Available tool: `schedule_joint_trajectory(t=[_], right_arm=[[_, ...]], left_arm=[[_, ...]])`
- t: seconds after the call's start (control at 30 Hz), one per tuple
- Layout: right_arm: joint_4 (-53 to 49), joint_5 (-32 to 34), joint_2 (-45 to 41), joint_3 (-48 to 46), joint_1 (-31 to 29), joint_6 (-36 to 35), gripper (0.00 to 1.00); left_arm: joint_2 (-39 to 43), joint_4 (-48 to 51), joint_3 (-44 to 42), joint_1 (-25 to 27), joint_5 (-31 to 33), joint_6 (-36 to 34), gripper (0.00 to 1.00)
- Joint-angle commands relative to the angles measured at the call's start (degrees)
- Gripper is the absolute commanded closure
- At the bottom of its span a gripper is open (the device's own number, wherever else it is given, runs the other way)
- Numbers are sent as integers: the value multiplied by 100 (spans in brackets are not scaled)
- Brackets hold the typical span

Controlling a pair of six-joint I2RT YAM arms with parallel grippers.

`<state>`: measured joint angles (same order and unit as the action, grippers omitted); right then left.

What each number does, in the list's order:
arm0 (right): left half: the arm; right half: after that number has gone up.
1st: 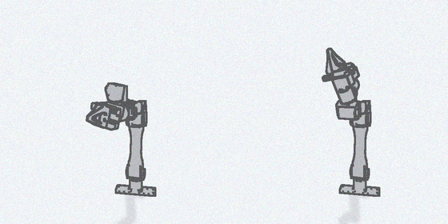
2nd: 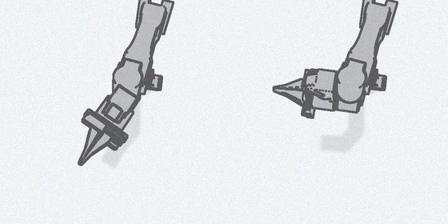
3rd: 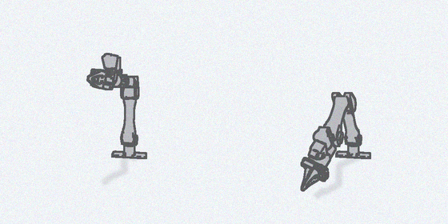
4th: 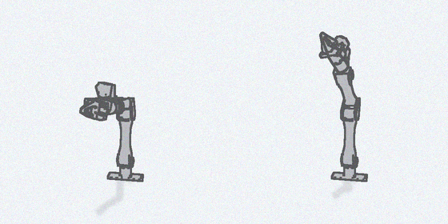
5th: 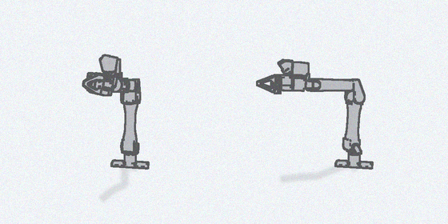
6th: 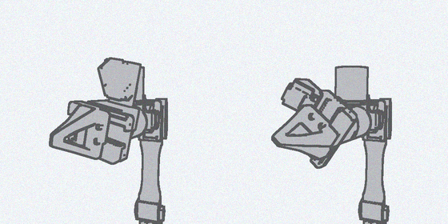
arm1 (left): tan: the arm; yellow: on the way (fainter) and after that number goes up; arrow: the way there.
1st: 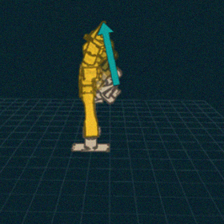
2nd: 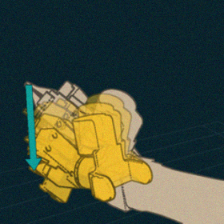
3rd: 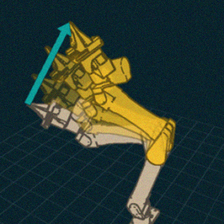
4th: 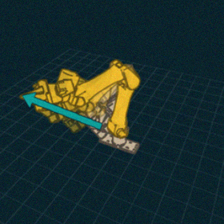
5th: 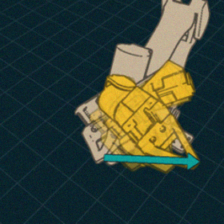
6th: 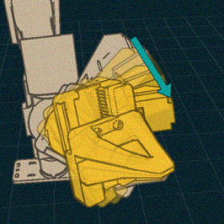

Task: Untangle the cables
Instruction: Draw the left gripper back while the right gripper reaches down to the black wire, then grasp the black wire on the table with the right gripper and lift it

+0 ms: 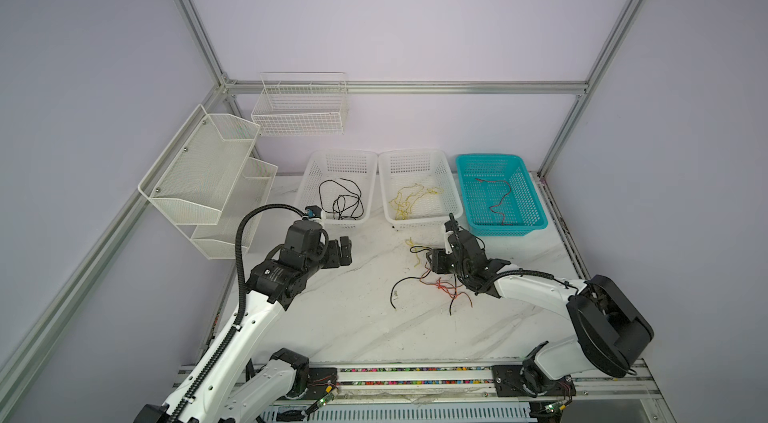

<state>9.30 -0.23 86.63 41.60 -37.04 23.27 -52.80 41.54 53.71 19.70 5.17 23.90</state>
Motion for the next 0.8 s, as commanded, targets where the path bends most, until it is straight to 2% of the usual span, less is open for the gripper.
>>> schedule_joint_trajectory(t=[0.0,0.17,0.43,0.5,0.63,0.77], right_arm=[[423,212,149,155,-23,-50,50],[547,383,469,278,-25,-156,56],[907,112,732,304,-32,-217,79],[908,63,634,311,-66,-247,88],[958,-140,145,258,-251,-278,100],[772,-210,-478,443,-617,-338,100]], left_arm=[[175,-112,-341,35,-271,-166,0],[378,-202,-651,33,-260,-397,0],[472,-293,-757,33,-355,-419,0],[493,-279,-758,34,-385,-426,0],[559,-271,-767,34,-357,-439,0],[565,-279,-766,33,-422,-437,0]])
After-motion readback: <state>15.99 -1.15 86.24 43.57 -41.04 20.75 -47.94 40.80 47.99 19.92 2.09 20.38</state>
